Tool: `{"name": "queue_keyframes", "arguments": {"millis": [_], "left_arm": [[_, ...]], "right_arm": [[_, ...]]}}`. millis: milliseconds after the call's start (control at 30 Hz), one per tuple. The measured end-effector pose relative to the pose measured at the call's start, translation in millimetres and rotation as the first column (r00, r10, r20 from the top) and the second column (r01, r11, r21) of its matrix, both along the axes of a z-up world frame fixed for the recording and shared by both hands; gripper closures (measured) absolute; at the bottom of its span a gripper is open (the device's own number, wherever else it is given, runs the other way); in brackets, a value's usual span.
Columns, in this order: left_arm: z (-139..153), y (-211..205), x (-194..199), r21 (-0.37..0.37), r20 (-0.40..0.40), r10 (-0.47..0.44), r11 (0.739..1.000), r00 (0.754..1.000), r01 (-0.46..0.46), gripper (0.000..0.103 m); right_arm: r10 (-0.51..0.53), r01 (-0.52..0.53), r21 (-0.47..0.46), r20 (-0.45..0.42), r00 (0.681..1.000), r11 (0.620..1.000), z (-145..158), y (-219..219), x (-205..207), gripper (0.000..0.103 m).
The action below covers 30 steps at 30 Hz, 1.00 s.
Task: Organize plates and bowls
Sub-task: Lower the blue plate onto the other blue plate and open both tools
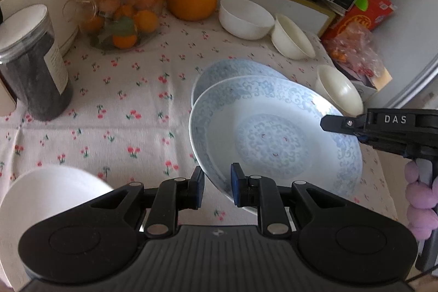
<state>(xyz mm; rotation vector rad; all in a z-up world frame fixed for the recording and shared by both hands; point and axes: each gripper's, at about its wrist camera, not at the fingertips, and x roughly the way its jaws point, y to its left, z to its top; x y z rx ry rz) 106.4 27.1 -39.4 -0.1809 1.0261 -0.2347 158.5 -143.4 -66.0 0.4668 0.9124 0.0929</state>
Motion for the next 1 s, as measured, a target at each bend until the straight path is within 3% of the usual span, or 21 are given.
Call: {"name": "queue_keyframes", "arguments": {"millis": [467, 1000], "left_arm": [[-8, -9, 25, 0.071, 0.119, 0.026, 0.997, 0.993, -0.034, 0.085], [-20, -22, 29, 0.155, 0.138, -0.027, 0.988, 0.990, 0.005, 0.085]], "right_arm": [[-0.067, 0.067, -0.031, 0.013, 0.998, 0.997, -19, 9, 26, 0.087], [-0.074, 0.074, -0.103, 0.003, 0.997, 0.992, -27, 10, 26, 0.087]]}}
